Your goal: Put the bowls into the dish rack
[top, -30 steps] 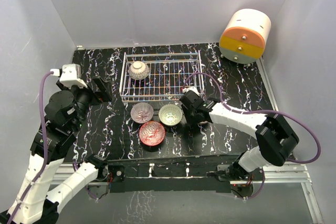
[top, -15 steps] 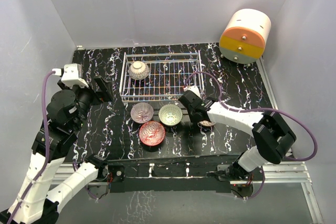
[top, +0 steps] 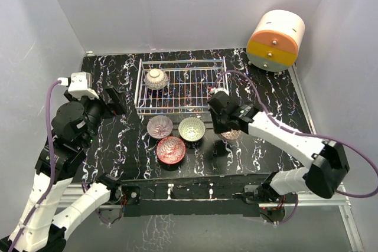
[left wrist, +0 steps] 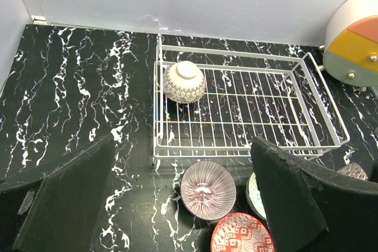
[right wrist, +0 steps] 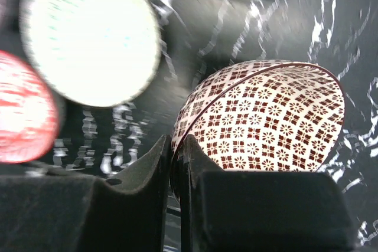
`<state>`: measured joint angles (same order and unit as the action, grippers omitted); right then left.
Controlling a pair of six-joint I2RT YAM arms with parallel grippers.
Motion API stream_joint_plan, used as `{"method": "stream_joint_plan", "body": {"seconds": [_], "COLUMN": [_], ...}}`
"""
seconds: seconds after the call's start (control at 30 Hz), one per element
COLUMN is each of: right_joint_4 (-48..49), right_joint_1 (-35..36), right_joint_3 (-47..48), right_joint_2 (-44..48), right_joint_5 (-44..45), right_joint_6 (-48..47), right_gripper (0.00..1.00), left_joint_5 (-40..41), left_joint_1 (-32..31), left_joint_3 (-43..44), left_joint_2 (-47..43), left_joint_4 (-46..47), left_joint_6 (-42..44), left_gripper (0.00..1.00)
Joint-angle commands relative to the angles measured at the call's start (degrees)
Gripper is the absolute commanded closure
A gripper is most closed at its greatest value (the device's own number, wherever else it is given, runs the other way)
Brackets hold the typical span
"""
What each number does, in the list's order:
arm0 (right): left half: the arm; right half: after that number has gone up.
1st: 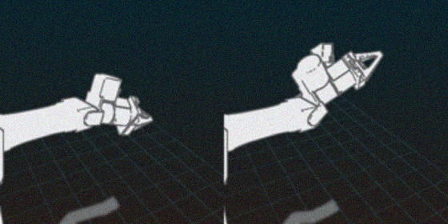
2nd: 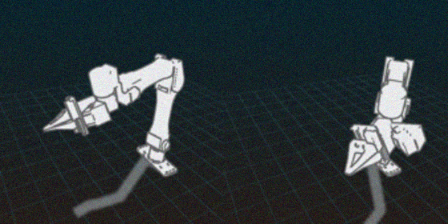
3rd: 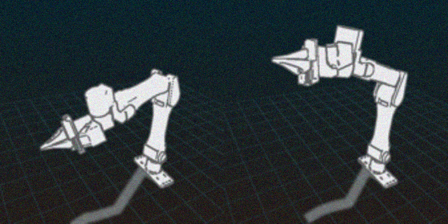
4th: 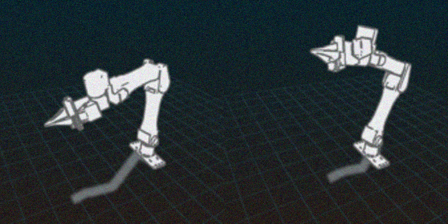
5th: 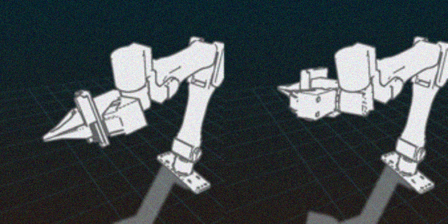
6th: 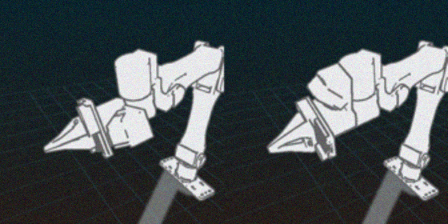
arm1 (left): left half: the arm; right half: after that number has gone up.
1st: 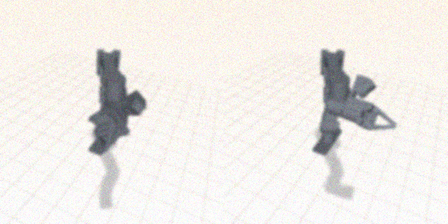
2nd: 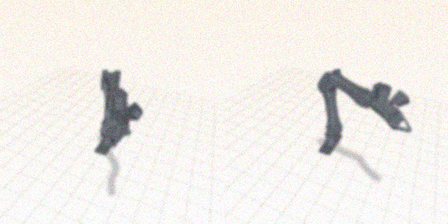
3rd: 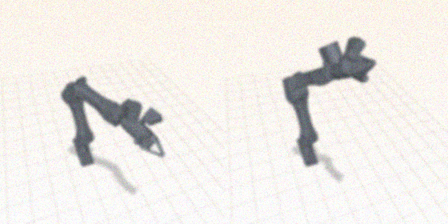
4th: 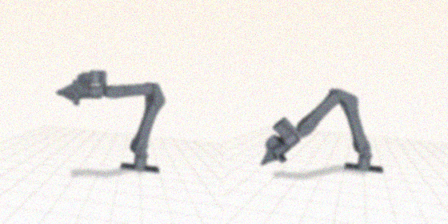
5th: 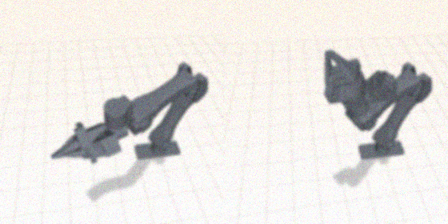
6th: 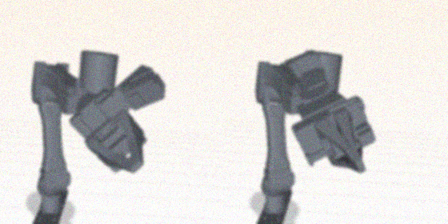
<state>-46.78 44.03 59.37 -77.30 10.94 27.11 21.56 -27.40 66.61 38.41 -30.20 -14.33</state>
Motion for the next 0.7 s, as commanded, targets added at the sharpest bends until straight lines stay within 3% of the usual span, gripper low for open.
{"method": "stream_joint_plan", "body": {"seconds": [0.0,0.27,0.43,0.67], "right_joint_4": [0.71,15.46,39.95,73.34], "right_joint_1": [-0.36,-7.5,-14.5,-17.77], "right_joint_3": [10.95,17.17,15.4,15.99], "right_joint_2": [4.86,3.8,0.09,-14.4], "right_joint_5": [-4.17,-21.1,-34.28,-43.02], "right_joint_6": [-0.41,0.93,9.78,24.88], "right_gripper": [0.92,0.92,0.92,0.92], "left_joint_5": [-0.4,-0.62,-0.63,-1.14], "left_joint_1": [-0.2,-0.16,-0.18,-0.19], "left_joint_3": [-0.16,0.84,1.56,3.32], "left_joint_2": [-0.84,-1.8,-2.51,-2.5], "left_joint_4": [0.85,-0.01,-0.43,-1.4], "left_joint_6": [0.34,0.16,0.17,0.52], "left_gripper": [0.03,0.03,0.03,0.03]}}
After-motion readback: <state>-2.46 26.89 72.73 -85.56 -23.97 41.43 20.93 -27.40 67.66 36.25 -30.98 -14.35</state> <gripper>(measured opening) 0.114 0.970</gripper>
